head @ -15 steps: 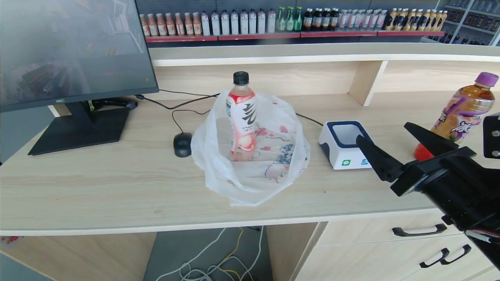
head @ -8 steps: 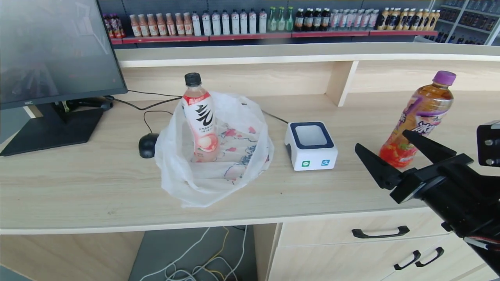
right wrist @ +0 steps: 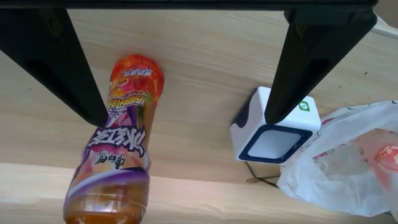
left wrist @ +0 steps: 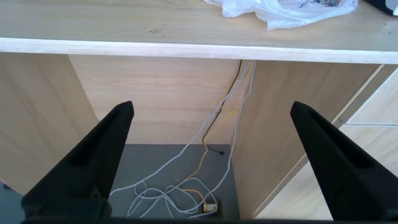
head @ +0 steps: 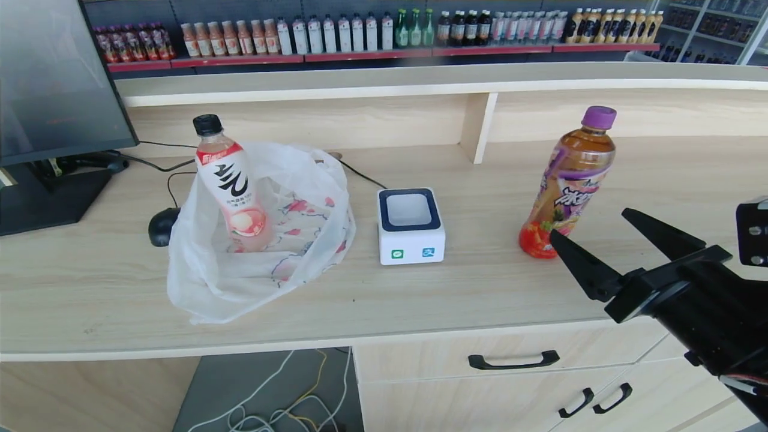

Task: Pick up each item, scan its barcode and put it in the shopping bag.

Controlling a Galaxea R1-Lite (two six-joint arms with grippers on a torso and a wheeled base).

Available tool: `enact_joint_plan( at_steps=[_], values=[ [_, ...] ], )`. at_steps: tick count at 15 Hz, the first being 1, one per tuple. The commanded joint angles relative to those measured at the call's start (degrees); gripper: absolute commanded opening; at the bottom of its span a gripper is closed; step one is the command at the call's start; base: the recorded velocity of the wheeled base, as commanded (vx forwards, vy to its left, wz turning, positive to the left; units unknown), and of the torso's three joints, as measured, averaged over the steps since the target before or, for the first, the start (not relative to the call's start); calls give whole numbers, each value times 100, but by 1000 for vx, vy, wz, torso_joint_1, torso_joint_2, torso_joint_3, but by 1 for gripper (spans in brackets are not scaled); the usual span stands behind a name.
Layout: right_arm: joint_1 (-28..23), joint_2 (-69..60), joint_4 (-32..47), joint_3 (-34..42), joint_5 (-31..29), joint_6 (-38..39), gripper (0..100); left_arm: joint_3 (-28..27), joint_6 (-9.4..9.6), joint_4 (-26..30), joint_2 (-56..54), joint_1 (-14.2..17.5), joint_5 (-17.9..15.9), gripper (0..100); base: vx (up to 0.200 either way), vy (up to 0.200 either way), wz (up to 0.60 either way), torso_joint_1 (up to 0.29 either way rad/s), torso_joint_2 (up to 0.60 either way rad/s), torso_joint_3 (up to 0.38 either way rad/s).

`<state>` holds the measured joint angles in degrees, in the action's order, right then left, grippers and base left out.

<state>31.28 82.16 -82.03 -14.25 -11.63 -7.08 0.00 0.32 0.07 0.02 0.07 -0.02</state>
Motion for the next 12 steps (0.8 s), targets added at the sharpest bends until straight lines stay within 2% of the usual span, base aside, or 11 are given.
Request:
enact_joint_plan(
  at_steps=[1, 12],
  values=[
    [10, 1, 3, 1, 3, -4, 100, 0, 3, 1, 6, -7, 2, 100, 0, 0, 0, 0, 0, 0],
    [10, -183, -6, 300, 12, -4, 100, 0, -5, 1, -2, -7, 2, 100, 0, 0, 0, 0, 0, 0]
  ],
)
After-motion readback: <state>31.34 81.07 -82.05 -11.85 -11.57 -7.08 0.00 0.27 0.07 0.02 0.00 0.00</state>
